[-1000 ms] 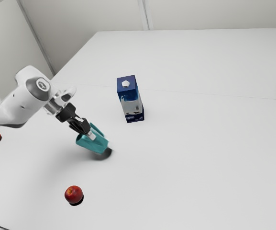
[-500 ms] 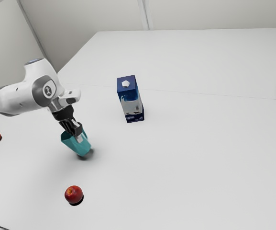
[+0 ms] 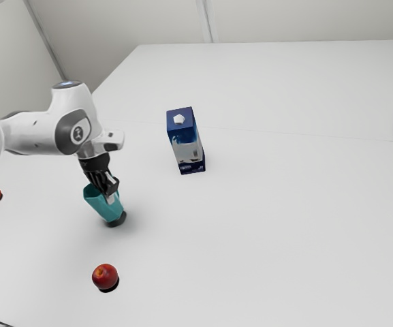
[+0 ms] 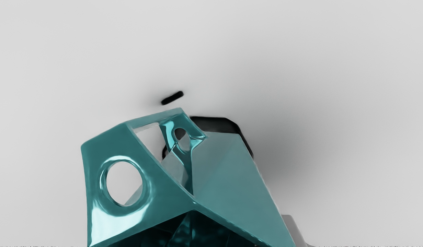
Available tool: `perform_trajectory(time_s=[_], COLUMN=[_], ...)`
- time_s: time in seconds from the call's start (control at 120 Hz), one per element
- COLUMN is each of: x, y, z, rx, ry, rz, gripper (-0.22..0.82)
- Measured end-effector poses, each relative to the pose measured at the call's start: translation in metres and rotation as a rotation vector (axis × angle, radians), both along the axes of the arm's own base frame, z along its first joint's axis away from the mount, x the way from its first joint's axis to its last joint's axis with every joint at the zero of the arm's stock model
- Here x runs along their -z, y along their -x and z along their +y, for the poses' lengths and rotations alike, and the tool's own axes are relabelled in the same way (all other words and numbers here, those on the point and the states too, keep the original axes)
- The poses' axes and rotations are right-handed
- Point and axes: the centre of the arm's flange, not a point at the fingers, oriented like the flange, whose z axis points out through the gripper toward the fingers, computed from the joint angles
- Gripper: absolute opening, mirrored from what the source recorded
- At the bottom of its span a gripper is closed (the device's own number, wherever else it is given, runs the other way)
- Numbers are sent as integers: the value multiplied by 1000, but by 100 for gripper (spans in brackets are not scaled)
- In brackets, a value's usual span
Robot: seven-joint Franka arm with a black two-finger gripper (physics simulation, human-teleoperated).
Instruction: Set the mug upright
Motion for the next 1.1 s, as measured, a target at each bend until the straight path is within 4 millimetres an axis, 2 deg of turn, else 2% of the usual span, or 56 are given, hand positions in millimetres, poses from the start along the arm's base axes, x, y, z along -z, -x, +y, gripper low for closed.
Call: perform_trajectory(time_s=[0.375, 0.617, 0.95, 1.1], x=[5, 17, 29, 28], y=[3, 2, 2, 1], z=[-8, -18, -17, -18], rx=[23, 36, 21, 21], ry=[-63, -83, -96, -95], rz=[43, 72, 95, 95], gripper=[-18, -18, -18, 14])
